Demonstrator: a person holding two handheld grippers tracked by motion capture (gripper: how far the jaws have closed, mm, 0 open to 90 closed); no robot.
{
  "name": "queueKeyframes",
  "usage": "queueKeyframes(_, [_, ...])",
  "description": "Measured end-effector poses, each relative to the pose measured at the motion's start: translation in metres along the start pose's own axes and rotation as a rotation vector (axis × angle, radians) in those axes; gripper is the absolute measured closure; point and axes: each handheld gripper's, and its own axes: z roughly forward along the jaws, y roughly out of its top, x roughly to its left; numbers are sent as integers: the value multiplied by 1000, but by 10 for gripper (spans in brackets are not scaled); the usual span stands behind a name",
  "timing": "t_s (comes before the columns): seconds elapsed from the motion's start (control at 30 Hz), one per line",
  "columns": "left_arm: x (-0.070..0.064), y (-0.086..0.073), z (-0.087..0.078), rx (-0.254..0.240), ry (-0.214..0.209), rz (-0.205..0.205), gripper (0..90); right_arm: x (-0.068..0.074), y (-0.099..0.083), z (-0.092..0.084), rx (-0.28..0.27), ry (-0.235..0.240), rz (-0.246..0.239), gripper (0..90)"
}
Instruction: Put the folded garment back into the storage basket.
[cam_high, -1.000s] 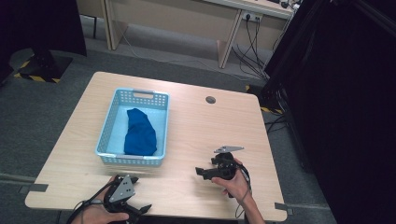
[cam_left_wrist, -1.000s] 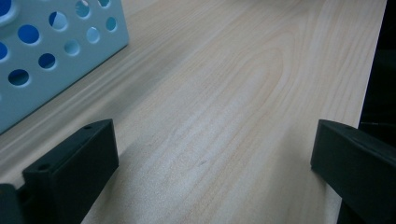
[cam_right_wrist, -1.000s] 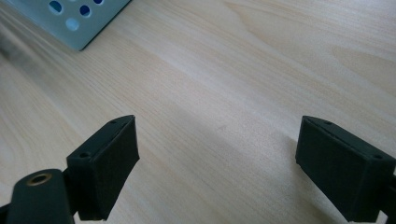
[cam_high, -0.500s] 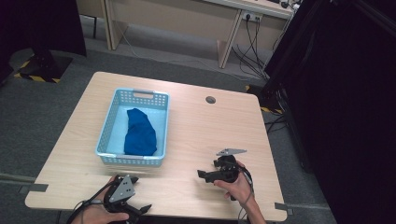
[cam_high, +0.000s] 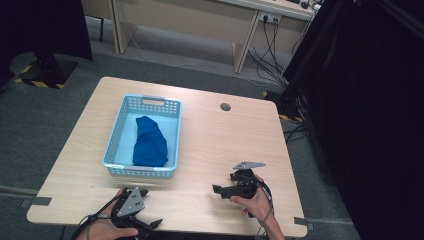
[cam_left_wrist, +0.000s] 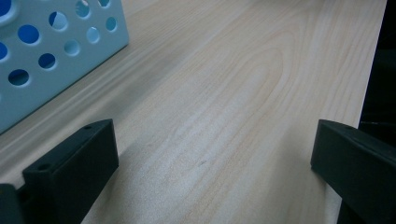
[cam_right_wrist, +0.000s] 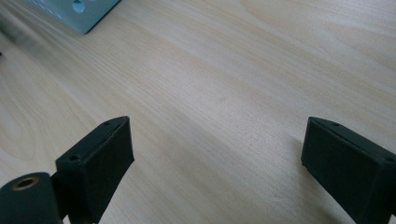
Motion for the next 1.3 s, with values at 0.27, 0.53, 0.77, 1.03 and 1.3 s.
queueKeyframes(0.27, [0,0,0,0,0,0,0,1,-5,-2,1,-1,-3,98])
queueKeyframes(0.53, [0,0,0,-1,-1,-2,0,0,-9,-5,1,-6,-1,98])
queueKeyframes(0.77, [0,0,0,0,0,0,0,0,-13,-7,3,-11,3,98])
queueKeyframes(1.03, [0,0,0,0,0,0,0,-1,-17,-9,3,-13,5,98])
queueKeyframes(1.3, [0,0,0,0,0,0,0,-1,-20,-12,2,-24,1,98])
